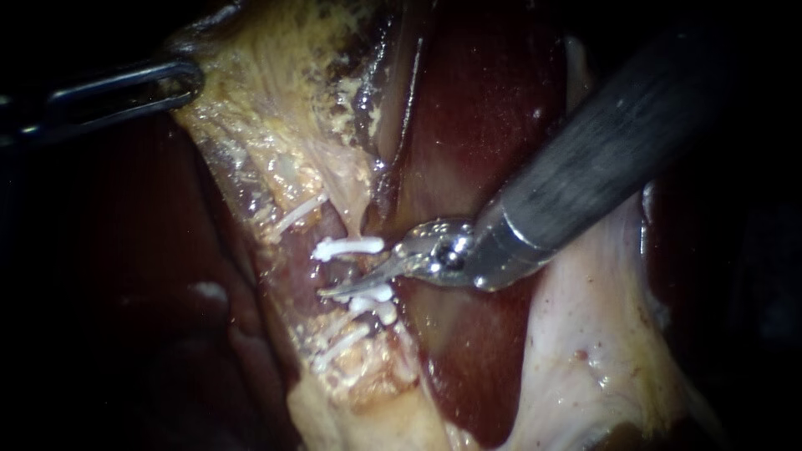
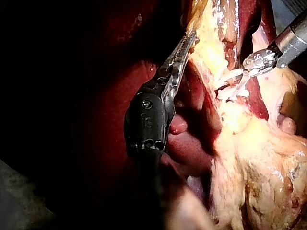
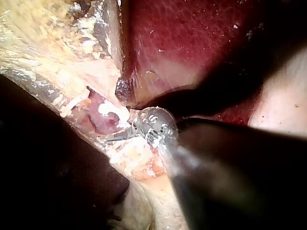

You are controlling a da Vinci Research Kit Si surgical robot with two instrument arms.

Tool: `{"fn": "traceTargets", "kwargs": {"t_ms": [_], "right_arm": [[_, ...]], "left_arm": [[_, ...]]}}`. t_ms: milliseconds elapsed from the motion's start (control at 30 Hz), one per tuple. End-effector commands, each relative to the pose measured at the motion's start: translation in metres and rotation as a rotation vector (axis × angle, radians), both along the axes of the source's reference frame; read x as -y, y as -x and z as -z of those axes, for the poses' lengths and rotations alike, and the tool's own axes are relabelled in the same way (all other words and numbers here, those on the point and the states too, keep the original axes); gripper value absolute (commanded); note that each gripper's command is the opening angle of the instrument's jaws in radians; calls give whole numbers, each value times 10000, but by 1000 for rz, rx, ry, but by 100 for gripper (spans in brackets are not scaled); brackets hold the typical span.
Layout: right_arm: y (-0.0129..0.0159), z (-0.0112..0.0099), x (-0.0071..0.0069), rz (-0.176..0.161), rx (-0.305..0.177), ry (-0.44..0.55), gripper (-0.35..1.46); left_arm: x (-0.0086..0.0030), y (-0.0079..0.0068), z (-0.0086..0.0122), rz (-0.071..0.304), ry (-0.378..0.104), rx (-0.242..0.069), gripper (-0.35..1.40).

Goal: Go to the cutting position right tube

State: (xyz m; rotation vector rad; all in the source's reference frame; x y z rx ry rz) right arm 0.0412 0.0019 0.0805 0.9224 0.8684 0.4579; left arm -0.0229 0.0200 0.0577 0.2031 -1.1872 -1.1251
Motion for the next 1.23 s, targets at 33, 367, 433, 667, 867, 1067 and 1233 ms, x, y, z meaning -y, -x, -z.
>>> {"fn": "traceTargets", "kwargs": {"t_ms": [33, 367, 433, 667, 867, 1067, 1233], "right_arm": [[-1, 0, 1, 5, -2, 2, 127], [1, 6, 7, 55, -52, 1, 112], [-2, 7, 6, 60, -66, 8, 112], [-6, 6, 5, 62, -70, 18, 110], [-6, 6, 5, 62, -70, 18, 110], [-6, 6, 5, 62, -70, 18, 110], [-6, 6, 5, 63, -71, 18, 110]], "left_arm": [[0, 0, 0, -1, 0, 0, -35], [1, 1, 0, 0, 0, 0, -35], [1, 1, 0, 0, 0, 0, -35], [1, 1, 0, 0, 0, 0, -35], [1, 1, 0, 0, 0, 0, -35], [1, 1, 0, 0, 0, 0, -35], [1, 1, 0, 0, 0, 0, -35]]}}
